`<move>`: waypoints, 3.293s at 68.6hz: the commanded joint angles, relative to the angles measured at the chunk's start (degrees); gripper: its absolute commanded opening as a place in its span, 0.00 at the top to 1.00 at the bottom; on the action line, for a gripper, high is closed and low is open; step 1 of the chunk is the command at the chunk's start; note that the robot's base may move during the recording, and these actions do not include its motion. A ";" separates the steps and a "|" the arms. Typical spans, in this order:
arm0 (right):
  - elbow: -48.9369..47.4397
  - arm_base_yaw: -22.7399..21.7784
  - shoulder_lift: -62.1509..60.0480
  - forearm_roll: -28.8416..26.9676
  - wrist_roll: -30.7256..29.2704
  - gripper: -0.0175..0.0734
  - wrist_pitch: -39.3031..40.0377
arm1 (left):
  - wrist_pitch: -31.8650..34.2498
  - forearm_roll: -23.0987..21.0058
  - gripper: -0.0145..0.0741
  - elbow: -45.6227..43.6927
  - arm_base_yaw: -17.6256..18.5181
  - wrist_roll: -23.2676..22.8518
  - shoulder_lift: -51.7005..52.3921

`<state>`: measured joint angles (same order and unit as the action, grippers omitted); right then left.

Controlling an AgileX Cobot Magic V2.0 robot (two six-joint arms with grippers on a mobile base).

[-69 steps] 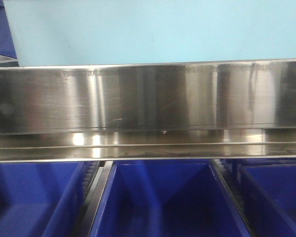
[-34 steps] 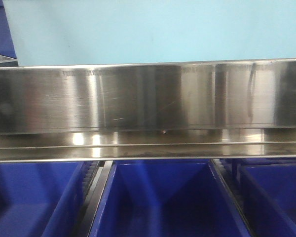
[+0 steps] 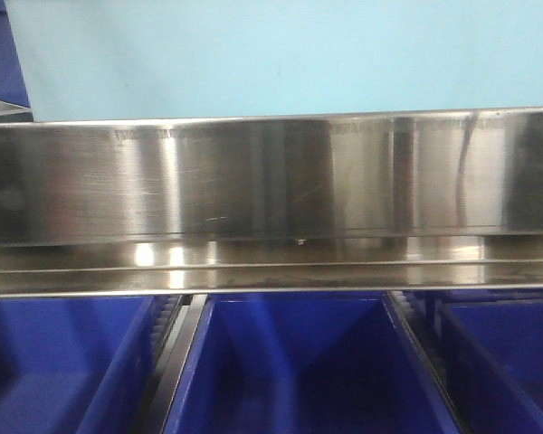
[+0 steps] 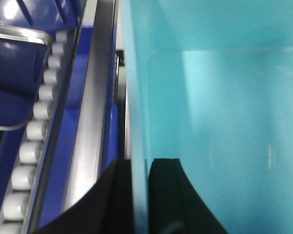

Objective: Move two blue bins to right shelf middle

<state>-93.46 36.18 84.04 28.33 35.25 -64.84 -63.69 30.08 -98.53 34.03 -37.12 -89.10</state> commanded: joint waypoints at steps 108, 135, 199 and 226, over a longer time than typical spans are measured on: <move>-8.62 -0.74 1.89 -5.04 -1.19 0.99 -3.59 | -6.27 -17.45 0.96 -13.18 -6.37 12.71 -4.08; -8.84 -3.71 3.05 -8.53 -3.91 0.99 -2.81 | -6.27 -19.48 0.96 -13.18 -6.37 12.81 -4.16; -8.84 -4.63 5.74 -10.36 -4.75 0.99 -3.73 | -6.27 -20.38 0.96 -13.18 -6.37 12.95 -8.03; -8.84 -4.63 6.67 -11.19 -5.47 0.99 -3.73 | -6.27 -19.19 0.93 -13.18 -6.37 12.95 -8.03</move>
<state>-101.87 31.04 90.51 18.93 31.07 -71.77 -72.89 14.08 -110.97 26.93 -24.94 -97.58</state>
